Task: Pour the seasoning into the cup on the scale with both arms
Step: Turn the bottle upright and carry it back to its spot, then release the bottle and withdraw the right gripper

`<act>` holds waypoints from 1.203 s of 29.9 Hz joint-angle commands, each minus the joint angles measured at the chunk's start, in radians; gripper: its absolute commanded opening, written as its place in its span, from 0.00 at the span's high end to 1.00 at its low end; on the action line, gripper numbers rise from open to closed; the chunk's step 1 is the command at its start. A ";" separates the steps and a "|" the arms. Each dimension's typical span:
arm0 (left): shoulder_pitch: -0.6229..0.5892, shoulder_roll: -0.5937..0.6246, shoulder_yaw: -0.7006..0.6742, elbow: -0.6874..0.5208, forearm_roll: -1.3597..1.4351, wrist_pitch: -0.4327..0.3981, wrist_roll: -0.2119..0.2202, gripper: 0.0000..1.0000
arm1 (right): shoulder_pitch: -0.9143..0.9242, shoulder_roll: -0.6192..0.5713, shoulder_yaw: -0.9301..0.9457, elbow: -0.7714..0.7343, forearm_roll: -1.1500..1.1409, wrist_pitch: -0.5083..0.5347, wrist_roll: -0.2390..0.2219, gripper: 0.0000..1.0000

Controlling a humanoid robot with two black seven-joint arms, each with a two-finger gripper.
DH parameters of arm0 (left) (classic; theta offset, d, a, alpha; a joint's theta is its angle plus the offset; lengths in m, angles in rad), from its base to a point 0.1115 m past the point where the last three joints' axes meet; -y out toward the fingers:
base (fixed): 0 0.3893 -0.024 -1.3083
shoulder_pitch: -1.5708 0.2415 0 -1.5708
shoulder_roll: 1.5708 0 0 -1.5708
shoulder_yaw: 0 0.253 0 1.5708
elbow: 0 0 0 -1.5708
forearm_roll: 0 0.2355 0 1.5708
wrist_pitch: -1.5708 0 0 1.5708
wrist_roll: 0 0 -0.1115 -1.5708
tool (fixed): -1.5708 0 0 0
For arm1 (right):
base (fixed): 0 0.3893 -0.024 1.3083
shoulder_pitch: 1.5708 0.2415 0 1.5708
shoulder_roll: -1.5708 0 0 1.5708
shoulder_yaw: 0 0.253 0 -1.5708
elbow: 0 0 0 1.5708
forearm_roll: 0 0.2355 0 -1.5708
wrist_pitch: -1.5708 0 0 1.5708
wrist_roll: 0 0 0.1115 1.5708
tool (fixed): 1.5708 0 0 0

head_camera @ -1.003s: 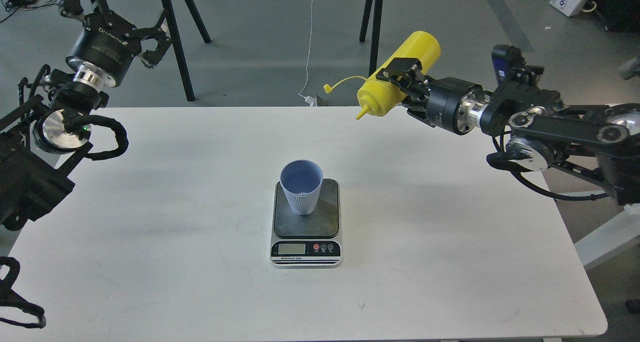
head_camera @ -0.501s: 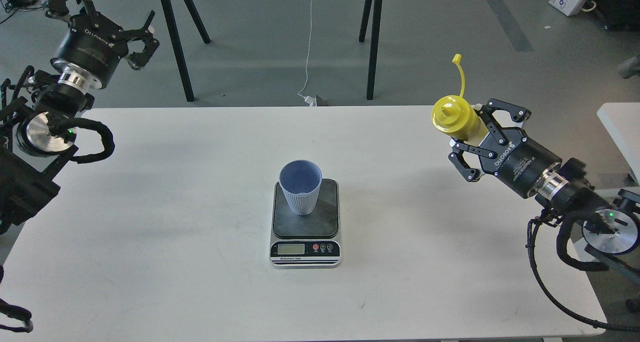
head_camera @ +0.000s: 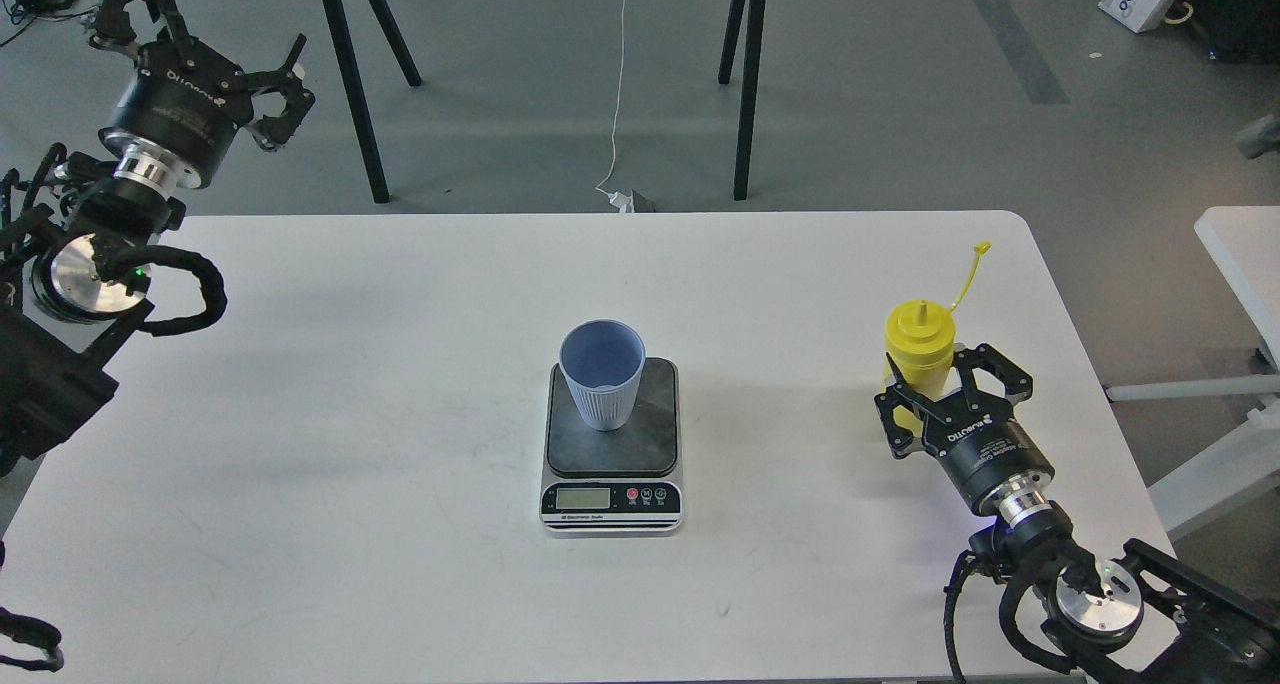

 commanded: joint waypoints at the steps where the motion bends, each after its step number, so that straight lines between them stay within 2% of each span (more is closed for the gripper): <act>1: -0.002 0.000 -0.001 0.000 0.000 0.002 0.000 0.00 | -0.030 0.020 0.004 -0.002 0.004 0.000 0.001 0.60; 3: -0.002 0.000 -0.001 0.000 0.000 0.002 0.000 0.00 | -0.033 0.020 0.003 0.003 0.006 0.000 0.001 0.57; 4: -0.002 -0.001 -0.001 0.000 0.000 0.002 0.000 0.00 | -0.036 0.020 0.004 0.003 0.006 0.000 0.001 0.52; 6: -0.002 -0.001 -0.001 0.000 0.000 0.003 0.000 0.00 | -0.044 0.020 0.004 0.003 0.008 0.000 0.001 0.33; 7: -0.002 -0.001 0.000 -0.001 0.000 0.003 -0.002 0.00 | -0.046 0.020 0.004 0.003 0.009 0.000 0.001 0.29; 8: -0.002 -0.001 0.000 0.000 0.000 0.003 -0.002 0.00 | -0.049 0.017 0.004 0.003 0.015 0.000 0.001 0.27; 10: -0.002 -0.001 -0.001 -0.001 0.000 0.003 -0.002 0.00 | -0.073 0.011 0.006 0.013 0.027 0.000 0.001 0.17; 12: -0.002 -0.001 -0.001 -0.001 0.000 0.003 0.000 0.00 | -0.096 0.005 0.015 0.036 0.029 0.000 0.003 0.14; 14: -0.002 -0.001 -0.001 -0.001 0.000 0.002 0.000 0.00 | -0.119 -0.012 0.039 0.055 0.028 0.000 0.003 0.07; 26: 0.000 -0.001 -0.006 -0.014 -0.001 0.005 -0.003 0.00 | -0.237 -0.136 0.070 0.208 0.021 0.000 0.009 0.03; 36: 0.001 0.000 -0.009 -0.015 -0.001 0.003 -0.002 0.00 | -0.268 -0.415 0.120 0.236 0.011 0.000 0.044 0.01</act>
